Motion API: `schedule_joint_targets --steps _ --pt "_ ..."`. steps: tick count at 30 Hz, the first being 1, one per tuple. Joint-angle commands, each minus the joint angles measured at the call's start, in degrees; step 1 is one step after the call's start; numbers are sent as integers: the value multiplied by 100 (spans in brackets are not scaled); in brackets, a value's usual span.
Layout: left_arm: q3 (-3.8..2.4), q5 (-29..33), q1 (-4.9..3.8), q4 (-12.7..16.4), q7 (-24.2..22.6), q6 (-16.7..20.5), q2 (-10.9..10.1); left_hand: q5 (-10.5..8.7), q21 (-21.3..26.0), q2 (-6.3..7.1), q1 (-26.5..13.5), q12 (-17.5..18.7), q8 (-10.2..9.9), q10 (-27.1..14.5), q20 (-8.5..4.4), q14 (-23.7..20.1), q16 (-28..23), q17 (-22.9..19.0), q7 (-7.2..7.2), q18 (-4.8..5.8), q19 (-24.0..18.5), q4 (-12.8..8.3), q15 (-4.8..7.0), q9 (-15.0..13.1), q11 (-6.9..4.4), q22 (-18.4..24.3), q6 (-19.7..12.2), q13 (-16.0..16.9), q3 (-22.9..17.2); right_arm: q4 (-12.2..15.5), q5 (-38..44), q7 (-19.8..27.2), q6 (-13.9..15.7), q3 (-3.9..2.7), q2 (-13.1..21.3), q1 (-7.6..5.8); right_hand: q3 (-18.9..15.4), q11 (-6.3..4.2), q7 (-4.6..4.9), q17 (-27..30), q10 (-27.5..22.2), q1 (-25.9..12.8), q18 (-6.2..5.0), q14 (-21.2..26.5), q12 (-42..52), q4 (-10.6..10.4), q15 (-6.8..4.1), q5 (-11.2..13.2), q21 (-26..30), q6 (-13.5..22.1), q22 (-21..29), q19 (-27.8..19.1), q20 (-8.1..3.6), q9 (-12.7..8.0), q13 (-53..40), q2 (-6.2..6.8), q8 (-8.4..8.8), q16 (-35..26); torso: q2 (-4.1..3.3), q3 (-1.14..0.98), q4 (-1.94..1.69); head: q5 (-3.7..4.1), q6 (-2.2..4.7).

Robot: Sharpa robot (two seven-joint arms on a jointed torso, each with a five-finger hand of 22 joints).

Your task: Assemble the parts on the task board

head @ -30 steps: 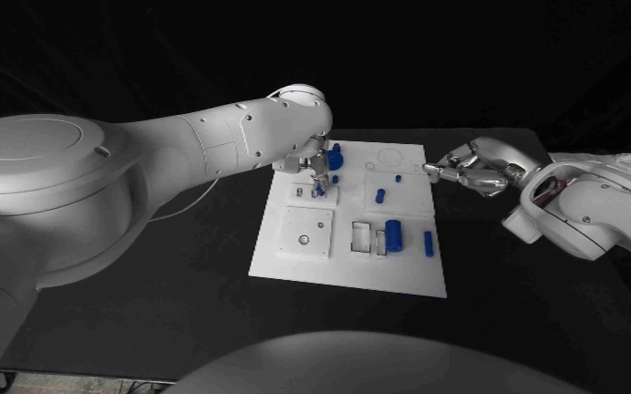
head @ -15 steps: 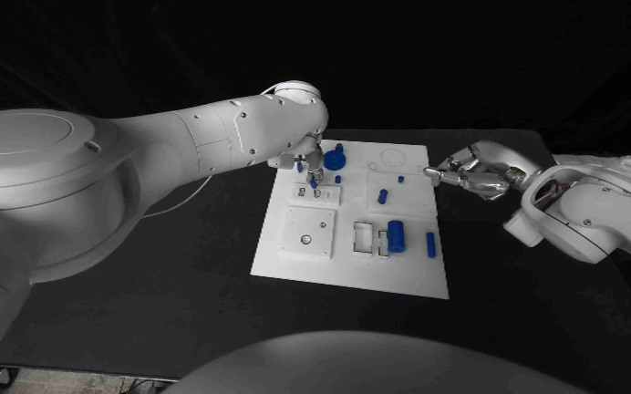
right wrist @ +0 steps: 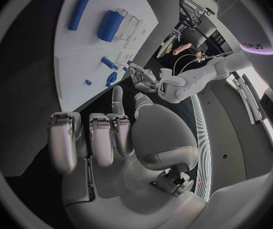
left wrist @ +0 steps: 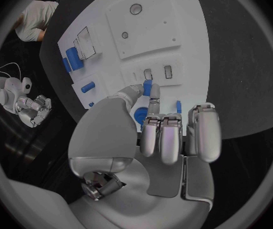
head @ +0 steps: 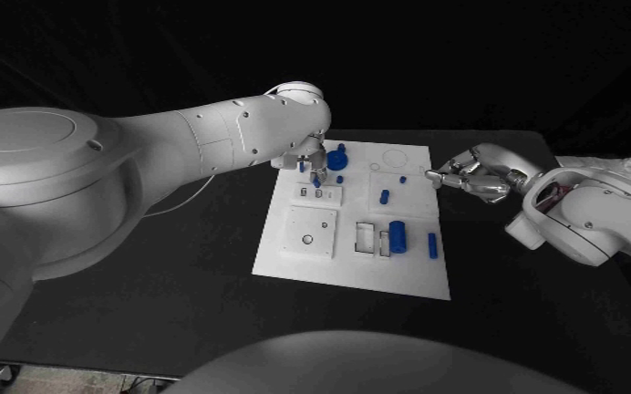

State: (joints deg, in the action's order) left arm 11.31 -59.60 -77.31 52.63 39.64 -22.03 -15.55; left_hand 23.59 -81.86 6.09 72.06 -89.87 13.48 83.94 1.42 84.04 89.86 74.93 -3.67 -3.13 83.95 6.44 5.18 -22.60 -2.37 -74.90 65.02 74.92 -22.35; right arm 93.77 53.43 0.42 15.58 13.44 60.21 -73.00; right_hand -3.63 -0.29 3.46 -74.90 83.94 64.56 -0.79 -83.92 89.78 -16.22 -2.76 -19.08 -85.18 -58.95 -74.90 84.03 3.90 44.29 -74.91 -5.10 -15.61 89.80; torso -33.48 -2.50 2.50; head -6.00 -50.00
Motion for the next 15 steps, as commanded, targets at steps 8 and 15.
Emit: schedule_joint_targets --steps 8,15 --pt "48 322 -7 90 975 99 -89 17 71 -60 -52 -13 46 606 -38 596 14 1507 249 88 124 -23 38 -779 -58 -1197 213 1508 -92 -26 -4 -48 -103 1 -23 44 -43 52 17 -1510 606 65 -90 -608 22 7 42 -42 44 25 -1285 84 26 7 -1509 -2 25 20 1 2 -8 -29 0" --pt "88 455 -6 196 987 235 -163 33 82 -86 -87 -13 80 606 -47 596 14 1507 263 87 125 -27 46 -818 -69 -1194 255 1508 -131 -35 -12 -67 -105 1 -32 59 -46 54 18 -1510 606 89 -97 -608 22 9 43 -46 68 25 -1276 61 28 8 -1509 -6 33 20 6 2 -3 -64 0"
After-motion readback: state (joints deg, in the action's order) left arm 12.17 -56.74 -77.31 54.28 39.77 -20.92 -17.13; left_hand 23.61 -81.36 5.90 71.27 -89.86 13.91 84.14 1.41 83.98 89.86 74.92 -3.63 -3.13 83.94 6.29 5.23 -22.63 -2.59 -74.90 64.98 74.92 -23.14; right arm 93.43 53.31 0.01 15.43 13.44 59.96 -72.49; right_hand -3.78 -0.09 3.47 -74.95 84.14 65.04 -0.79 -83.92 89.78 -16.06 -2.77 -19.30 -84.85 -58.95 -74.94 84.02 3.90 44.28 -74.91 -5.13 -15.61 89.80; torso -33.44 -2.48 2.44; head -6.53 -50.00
